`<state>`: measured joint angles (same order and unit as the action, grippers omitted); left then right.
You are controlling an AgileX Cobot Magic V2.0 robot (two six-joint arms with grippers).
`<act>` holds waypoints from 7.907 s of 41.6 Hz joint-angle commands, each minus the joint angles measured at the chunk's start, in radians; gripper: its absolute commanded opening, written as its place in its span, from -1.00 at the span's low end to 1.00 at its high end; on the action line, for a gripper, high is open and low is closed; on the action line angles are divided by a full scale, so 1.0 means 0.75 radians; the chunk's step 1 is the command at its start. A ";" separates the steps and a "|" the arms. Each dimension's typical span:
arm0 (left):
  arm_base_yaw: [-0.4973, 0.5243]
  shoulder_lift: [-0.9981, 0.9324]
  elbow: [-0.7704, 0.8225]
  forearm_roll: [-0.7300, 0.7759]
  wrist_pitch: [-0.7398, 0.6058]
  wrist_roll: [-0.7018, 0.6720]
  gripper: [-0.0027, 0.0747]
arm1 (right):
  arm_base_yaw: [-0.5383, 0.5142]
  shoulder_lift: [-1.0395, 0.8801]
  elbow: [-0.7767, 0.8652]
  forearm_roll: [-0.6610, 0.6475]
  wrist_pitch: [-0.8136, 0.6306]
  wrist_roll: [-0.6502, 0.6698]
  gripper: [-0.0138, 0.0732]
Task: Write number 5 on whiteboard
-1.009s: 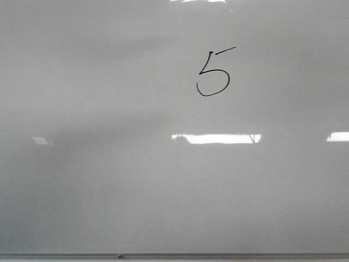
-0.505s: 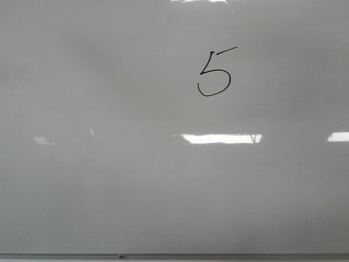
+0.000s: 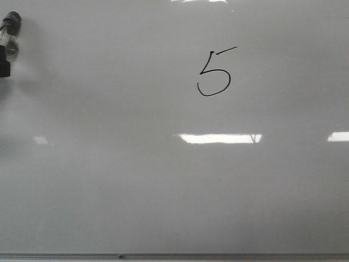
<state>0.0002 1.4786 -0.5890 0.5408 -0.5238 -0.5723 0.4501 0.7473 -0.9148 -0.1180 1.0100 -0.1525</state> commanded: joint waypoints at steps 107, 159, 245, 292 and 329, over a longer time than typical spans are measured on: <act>-0.643 -0.985 -0.448 -0.857 1.628 0.933 -0.98 | -0.008 -0.403 0.055 0.045 -0.063 0.190 -0.84; 0.078 -1.722 0.232 -0.801 1.152 0.933 -0.98 | -0.006 -0.403 0.055 0.044 -0.062 0.190 -0.84; -0.016 -1.998 0.801 -0.675 0.665 0.681 -0.98 | -0.006 -0.403 0.055 0.044 -0.057 0.190 -0.84; -0.016 -1.998 0.801 -0.675 0.665 0.681 -0.98 | -0.628 -1.036 1.047 0.045 -1.107 0.190 -0.84; -0.016 -1.998 0.801 -0.675 0.665 0.681 -0.98 | -0.628 -1.036 1.235 0.074 -1.566 0.190 -0.84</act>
<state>-0.0032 -0.0058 0.0066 0.0382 0.0617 -0.0497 -0.0158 -0.0115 0.0264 -0.0780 -0.0361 0.0000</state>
